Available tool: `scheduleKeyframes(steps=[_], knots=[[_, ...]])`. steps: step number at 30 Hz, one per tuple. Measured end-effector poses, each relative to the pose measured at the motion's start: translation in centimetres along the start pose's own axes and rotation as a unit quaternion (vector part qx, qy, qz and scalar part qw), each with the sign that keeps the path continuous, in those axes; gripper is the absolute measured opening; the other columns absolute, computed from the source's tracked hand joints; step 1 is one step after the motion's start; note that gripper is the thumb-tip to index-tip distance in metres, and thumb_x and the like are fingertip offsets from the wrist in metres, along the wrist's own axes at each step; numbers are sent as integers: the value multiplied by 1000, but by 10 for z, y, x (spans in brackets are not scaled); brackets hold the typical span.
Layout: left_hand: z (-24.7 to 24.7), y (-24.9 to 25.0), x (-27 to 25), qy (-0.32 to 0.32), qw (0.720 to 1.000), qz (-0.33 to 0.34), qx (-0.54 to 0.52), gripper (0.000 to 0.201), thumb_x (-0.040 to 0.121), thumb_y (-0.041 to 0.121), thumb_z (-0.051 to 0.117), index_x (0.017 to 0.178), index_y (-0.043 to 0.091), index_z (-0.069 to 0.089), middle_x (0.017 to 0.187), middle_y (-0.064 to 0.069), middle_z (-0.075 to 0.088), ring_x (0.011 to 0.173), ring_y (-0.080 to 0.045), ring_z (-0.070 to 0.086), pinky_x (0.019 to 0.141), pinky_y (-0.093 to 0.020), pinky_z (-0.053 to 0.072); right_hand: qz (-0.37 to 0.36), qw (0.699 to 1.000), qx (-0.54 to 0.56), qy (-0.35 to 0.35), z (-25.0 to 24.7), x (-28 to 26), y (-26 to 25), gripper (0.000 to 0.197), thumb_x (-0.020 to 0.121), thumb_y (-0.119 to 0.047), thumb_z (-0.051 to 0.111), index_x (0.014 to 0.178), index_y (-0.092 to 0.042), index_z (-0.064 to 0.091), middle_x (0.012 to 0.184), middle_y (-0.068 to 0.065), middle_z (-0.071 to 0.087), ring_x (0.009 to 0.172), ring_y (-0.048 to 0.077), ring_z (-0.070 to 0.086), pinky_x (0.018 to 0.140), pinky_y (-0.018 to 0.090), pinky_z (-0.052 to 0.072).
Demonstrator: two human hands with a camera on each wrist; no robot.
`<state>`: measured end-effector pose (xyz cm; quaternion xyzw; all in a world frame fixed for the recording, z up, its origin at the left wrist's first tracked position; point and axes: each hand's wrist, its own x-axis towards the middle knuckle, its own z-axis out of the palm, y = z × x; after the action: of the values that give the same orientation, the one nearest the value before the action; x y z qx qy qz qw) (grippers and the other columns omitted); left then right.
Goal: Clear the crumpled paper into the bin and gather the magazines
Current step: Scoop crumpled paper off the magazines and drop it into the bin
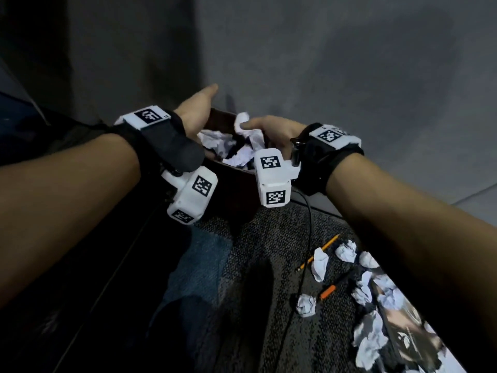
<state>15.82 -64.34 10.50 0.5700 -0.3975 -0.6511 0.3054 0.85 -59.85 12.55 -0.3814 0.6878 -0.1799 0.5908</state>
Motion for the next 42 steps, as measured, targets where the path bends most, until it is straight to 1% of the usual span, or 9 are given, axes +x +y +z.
scheduleKeyframes(steps=[5, 9, 13, 17, 21, 26, 31, 38, 42], knots=[[10, 7, -19, 120, 967, 161, 156, 55, 83, 51, 43, 119, 12, 60, 117, -11, 63, 110, -34, 59, 95, -44, 49, -134, 980, -90, 118, -15, -28, 5, 23, 90, -31, 55, 70, -18, 52, 70, -1, 52, 53, 9, 49, 48, 19, 39], [35, -30, -62, 10, 917, 316, 242, 14, 89, 22, 51, 79, 24, 60, 78, -2, 67, 66, -20, 63, 69, -31, 50, -163, 967, 43, 188, -30, -73, 69, 15, 95, -19, 50, 83, -15, 59, 79, 8, 61, 59, 15, 54, 53, 20, 37], [73, -105, -98, -283, 749, 233, 552, 23, 92, 29, 52, 99, 13, 66, 88, -2, 69, 74, -17, 62, 77, -28, 49, -3, 978, -155, 141, -46, -128, 202, 25, 97, -20, 50, 93, -2, 66, 81, 13, 67, 56, 16, 61, 42, 16, 42], [117, -174, -131, -378, 605, 149, 685, 26, 92, 34, 52, 111, 20, 63, 112, 0, 67, 98, -18, 60, 86, -25, 44, 193, 947, -240, 90, -54, -168, 313, 21, 88, -26, 59, 86, -7, 67, 93, 23, 71, 72, 27, 64, 67, 35, 53], [159, -236, -129, -338, 613, 179, 691, 39, 92, 30, 51, 130, 27, 46, 133, -6, 47, 115, -29, 54, 93, -32, 44, 203, 899, -338, 191, -54, -162, 357, 37, 81, -39, 64, 115, -26, 57, 118, -1, 63, 108, 20, 60, 110, 62, 26], [188, -303, -103, -268, 656, 200, 677, 53, 89, 27, 61, 133, 26, 33, 143, -10, 18, 127, -38, 34, 92, -46, 48, 152, 928, -294, 172, -11, -121, 401, 78, 75, -36, 74, 138, -22, 31, 136, 16, 30, 114, 41, 53, 98, 48, 48], [195, -314, -95, -254, 580, 169, 756, 47, 94, 9, 47, 139, 15, 32, 146, -16, 22, 133, -38, 27, 99, -45, 41, 116, 920, -325, 188, -2, -97, 423, 52, 81, -22, 67, 127, -16, 44, 130, 14, 37, 101, 37, 61, 89, 43, 52], [228, -278, -56, -187, 699, 281, 631, 59, 85, 6, 50, 137, 27, 33, 145, -11, 13, 109, -36, 48, 87, -46, 49, 57, 852, -349, 386, -37, -104, 416, 32, 81, -4, 50, 112, -10, 43, 110, 12, 52, 96, 31, 55, 87, 44, 49], [243, -287, -32, -221, 587, 244, 740, 44, 93, 9, 48, 135, 18, 38, 146, -18, 23, 115, -40, 47, 92, -44, 46, -23, 860, -277, 429, -57, -73, 411, 39, 76, 8, 44, 111, -7, 45, 117, 14, 34, 91, 27, 48, 92, 35, 49]])
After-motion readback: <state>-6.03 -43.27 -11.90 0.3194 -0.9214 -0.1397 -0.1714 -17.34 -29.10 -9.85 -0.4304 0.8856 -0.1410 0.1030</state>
